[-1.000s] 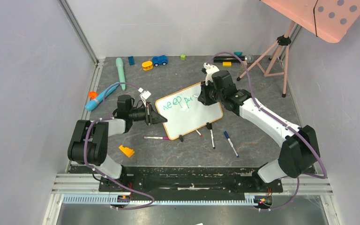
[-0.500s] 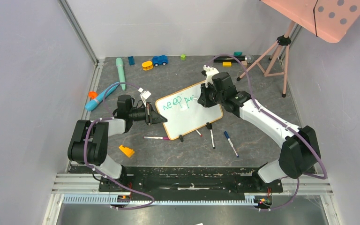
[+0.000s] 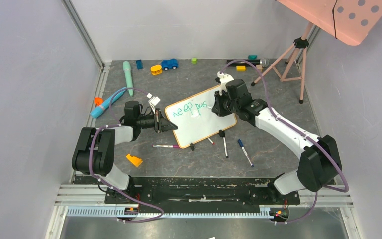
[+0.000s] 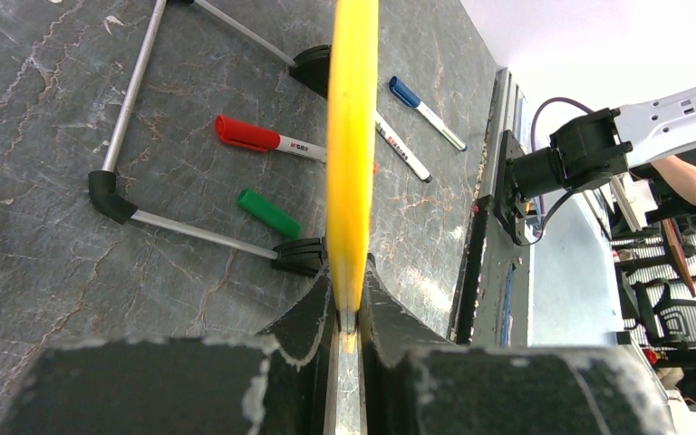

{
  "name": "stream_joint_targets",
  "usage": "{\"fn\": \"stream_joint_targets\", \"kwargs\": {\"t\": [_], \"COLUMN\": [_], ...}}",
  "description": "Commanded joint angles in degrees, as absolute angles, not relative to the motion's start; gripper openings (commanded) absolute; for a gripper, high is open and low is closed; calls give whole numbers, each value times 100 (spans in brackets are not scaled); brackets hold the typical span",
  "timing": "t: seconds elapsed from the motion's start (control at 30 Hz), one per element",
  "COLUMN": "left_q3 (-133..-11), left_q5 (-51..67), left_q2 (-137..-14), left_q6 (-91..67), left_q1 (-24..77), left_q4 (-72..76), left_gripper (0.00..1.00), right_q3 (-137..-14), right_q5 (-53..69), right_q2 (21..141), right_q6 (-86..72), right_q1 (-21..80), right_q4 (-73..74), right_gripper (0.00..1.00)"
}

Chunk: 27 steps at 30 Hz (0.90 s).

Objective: Write a sentence on the whiteboard

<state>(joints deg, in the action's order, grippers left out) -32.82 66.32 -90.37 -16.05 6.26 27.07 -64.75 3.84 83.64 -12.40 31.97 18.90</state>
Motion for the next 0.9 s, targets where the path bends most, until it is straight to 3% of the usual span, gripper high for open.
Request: {"fn": "stream_joint_targets", "kwargs": {"t": [0.0,0.33,0.87], "left_q3": [-3366,-3362,-3350], "left_q5": [6770,6759,6768], "left_q2": [-8920,-8910,-8888], "left_q6": [-1485,-1481,-1477], "left_q1": [677,677,679], "left_q4": [2554,2552,2549], "left_gripper": [2,2,2], "right_q3": [-6381,-6649,-7082], "right_q5": [525,887,448], "right_q2": [8209,8249,8302], "right_q6": [-1272,-1250,-1139], "right_q1": [3168,3166,3054], "right_q4": [1653,1508,1656], "right_gripper": [0,0,0]}}
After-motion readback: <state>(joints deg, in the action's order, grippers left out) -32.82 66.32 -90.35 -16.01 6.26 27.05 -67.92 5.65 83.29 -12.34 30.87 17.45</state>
